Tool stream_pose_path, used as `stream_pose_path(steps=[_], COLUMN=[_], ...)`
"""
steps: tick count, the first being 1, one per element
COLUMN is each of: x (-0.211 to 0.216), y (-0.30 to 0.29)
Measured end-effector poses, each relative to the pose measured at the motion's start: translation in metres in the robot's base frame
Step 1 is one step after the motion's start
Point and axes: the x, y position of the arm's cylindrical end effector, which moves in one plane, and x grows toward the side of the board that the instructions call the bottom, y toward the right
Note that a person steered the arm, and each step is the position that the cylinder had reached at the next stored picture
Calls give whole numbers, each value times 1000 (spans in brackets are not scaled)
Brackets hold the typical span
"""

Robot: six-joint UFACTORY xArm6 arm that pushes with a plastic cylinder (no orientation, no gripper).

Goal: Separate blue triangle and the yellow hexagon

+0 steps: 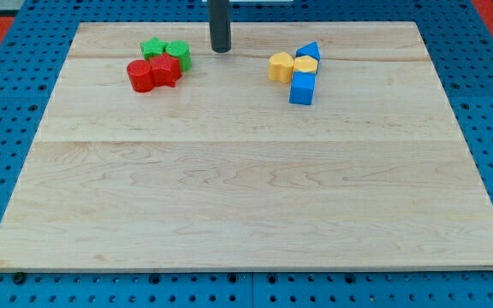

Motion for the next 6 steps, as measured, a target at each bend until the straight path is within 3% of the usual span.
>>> stream_pose_path(steps=[2, 4, 6], x=[-6, 19, 32], y=[93, 123, 194])
